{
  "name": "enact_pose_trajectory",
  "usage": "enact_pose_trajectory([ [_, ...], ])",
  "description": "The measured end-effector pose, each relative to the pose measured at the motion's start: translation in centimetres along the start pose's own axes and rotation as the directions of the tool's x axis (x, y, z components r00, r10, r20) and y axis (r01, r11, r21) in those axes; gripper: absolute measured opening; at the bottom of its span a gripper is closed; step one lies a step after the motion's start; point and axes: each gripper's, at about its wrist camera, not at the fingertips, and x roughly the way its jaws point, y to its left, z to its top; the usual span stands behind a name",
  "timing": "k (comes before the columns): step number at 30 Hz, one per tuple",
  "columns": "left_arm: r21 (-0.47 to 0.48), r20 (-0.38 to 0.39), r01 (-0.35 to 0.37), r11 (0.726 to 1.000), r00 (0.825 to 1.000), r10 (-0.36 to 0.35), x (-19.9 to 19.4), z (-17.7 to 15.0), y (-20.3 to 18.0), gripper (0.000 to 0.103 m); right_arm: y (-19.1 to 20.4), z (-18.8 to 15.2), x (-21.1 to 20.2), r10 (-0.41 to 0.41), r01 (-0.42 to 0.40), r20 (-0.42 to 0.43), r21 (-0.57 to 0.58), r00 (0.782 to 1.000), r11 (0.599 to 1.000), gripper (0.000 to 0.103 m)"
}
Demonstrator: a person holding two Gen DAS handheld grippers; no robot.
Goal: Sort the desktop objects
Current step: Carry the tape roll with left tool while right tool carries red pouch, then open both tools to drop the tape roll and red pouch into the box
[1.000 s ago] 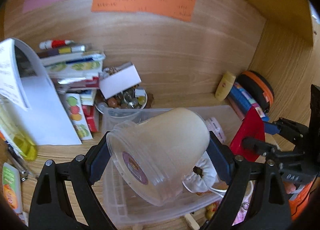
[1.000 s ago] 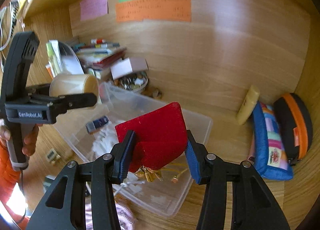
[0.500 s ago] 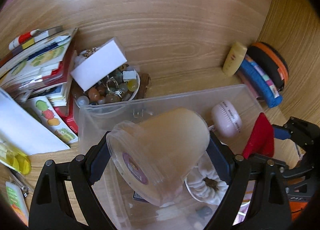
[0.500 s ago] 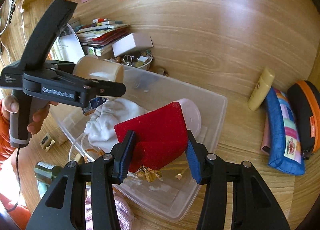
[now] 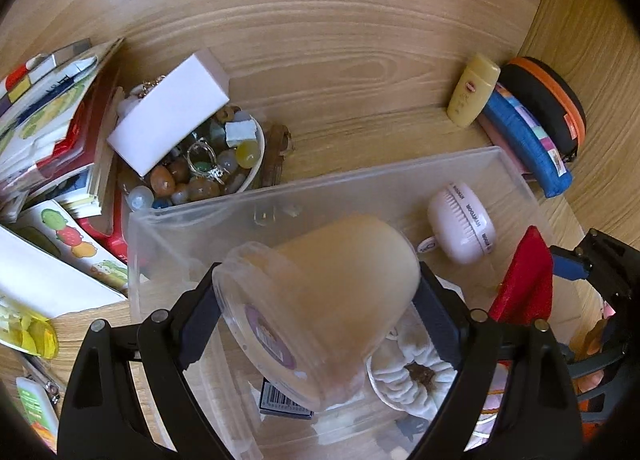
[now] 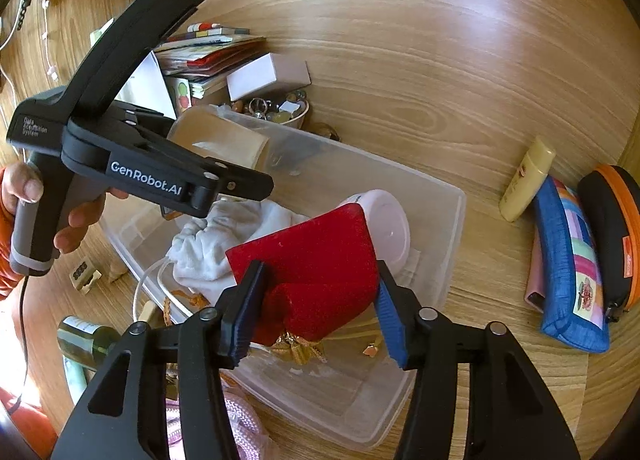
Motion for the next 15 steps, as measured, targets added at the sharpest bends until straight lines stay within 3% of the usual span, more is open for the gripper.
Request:
enact_pose_trajectory([
  [6, 0.019, -0.010, -0.031, 0.999, 0.999, 0.031, 0.2, -0.3, -0.6, 0.090, 0.2, 0.1, -0.1, 0.001, -0.001, 0.023, -0.014, 1.000, 1.000, 0.071],
  [12, 0.007, -0.010, -0.043, 0.999, 0.999, 0.043, -0.2, -0.5, -0.8, 0.090, 0.8, 0.2, -0.7, -0.018, 0.020, 0.057, -0.034, 0.998, 0.999, 0.074],
  [15, 0.011, 0.030, -0.060, 0.998, 0.998, 0.060, -1.5, -0.7, -1.0, 0.090, 0.6, 0.1, -0.9, -0.025, 0.027, 0.065, -0.027, 0.998, 0.999, 0.078],
])
